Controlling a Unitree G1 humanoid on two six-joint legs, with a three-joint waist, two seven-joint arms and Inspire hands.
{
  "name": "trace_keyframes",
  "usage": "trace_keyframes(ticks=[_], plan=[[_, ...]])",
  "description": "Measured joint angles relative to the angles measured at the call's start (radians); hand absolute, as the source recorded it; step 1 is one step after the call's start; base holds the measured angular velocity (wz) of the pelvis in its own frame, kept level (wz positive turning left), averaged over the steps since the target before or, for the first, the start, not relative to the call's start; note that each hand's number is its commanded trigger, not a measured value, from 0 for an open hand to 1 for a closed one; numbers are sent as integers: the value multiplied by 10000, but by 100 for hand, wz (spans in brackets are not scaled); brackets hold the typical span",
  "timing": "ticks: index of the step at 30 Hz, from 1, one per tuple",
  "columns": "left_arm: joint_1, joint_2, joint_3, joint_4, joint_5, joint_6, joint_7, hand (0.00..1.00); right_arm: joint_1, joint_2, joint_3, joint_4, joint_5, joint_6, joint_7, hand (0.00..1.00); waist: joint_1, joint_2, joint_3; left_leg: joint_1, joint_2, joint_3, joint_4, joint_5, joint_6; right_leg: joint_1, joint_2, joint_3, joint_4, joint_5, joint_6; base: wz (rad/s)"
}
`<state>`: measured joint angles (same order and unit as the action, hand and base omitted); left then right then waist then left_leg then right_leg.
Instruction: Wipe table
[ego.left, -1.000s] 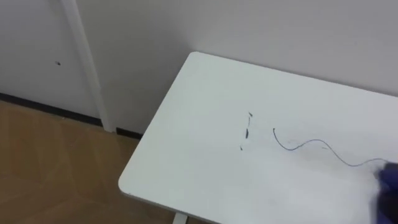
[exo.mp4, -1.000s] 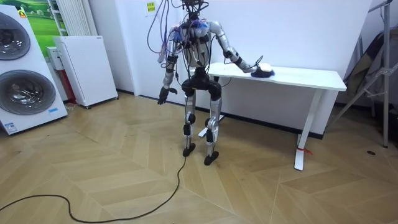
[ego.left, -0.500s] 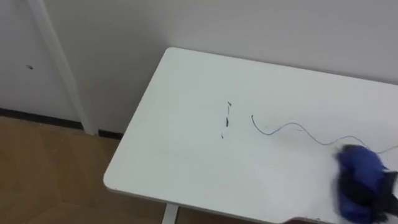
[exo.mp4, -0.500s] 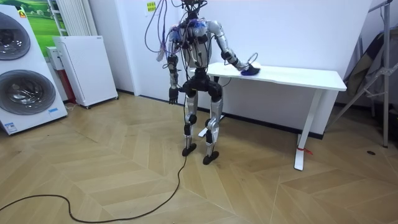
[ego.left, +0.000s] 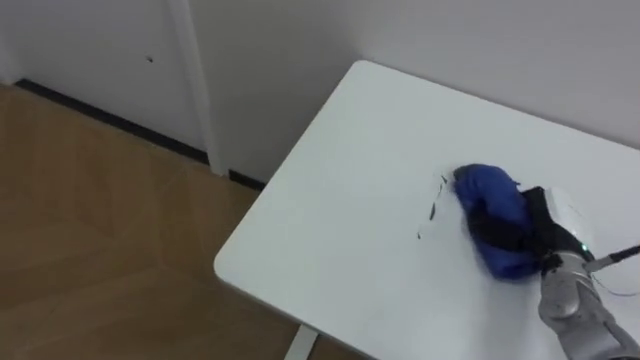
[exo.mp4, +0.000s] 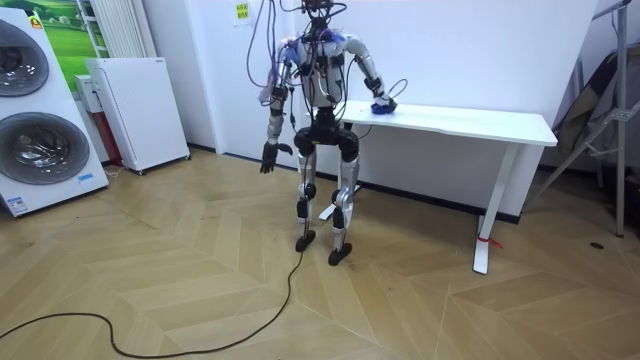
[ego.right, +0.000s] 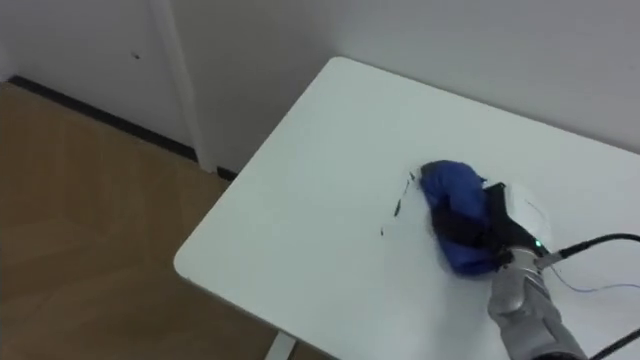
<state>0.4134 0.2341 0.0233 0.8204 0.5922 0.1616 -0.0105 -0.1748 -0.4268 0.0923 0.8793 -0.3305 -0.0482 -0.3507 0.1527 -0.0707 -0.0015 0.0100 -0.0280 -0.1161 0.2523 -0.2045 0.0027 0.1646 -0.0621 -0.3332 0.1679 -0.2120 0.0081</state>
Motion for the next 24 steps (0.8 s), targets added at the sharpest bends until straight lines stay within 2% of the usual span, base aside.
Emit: trace_keyframes(ticks=[2,4,7,10,12,15,16,17,18,19,21,22,24], plan=[[-88,6,50,44,1,-82,2,0,9,-147,-496,506,129,-13,-62,100,-96,17,-26,-20,-23,37,2,13,26,-8,-33,17,4,16,31,6],[-94,91,67,119,14,-67,19,0,293,-316,-954,882,215,-35,-156,100,-245,-2,-84,-7,-26,70,6,-5,58,-11,-36,20,3,41,74,-8],[-88,115,146,190,47,89,19,0,888,-362,-1492,887,180,-42,-288,100,-479,5,-123,123,-27,103,16,-16,74,120,-36,20,-5,64,112,-3],[-82,60,141,186,92,86,39,0,1383,-379,-1636,886,161,-41,-544,100,-584,66,-159,346,-5,201,-18,-53,99,369,-37,48,14,53,132,-9],[-158,-26,80,218,71,93,77,0,1395,-313,-1598,858,106,-5,-664,100,-615,108,-173,401,2,282,11,-54,99,414,-48,78,-16,31,167,-23],[-437,-218,-190,422,66,119,98,0,1200,-243,-1346,563,41,333,-860,100,-379,301,-150,465,69,523,142,-76,79,405,-27,285,0,35,161,-31],[-525,-269,-307,466,68,123,101,0,1049,-133,-1237,391,-72,625,-936,100,-280,399,-137,470,108,563,192,-93,73,380,4,333,8,59,117,-38],[-607,-274,-363,562,65,113,101,0,967,-64,-1201,360,-155,740,-971,100,-236,435,-137,471,135,609,203,-98,64,355,17,351,13,66,104,-34],[-755,-285,-468,683,65,195,81,0,824,77,-1119,149,-300,1018,-941,100,-121,473,-119,463,159,663,201,-89,51,228,54,527,28,45,61,-40],[-748,-284,-526,677,41,257,74,0,610,250,-906,2,-384,1182,-929,100,16,511,-109,460,206,769,177,-77,34,89,117,783,53,34,32,-49],[-768,-281,-661,727,-119,371,62,0,290,459,-268,-470,-422,1409,-751,100,200,620,-91,422,268,847,124,-57,12,-82,168,851,85,70,16,-46],[-777,-285,-666,701,-110,377,62,0,282,668,13,-1022,-669,1435,-542,100,207,603,-37,351,306,857,115,-34,-19,-139,207,853,62,98,-13,-22],[-729,-313,-676,635,-108,379,62,0,247,993,373,-1585,-1229,1331,-375,100,272,612,17,336,314,858,-4,58,-45,-234,221,870,75,147,-124,4]])
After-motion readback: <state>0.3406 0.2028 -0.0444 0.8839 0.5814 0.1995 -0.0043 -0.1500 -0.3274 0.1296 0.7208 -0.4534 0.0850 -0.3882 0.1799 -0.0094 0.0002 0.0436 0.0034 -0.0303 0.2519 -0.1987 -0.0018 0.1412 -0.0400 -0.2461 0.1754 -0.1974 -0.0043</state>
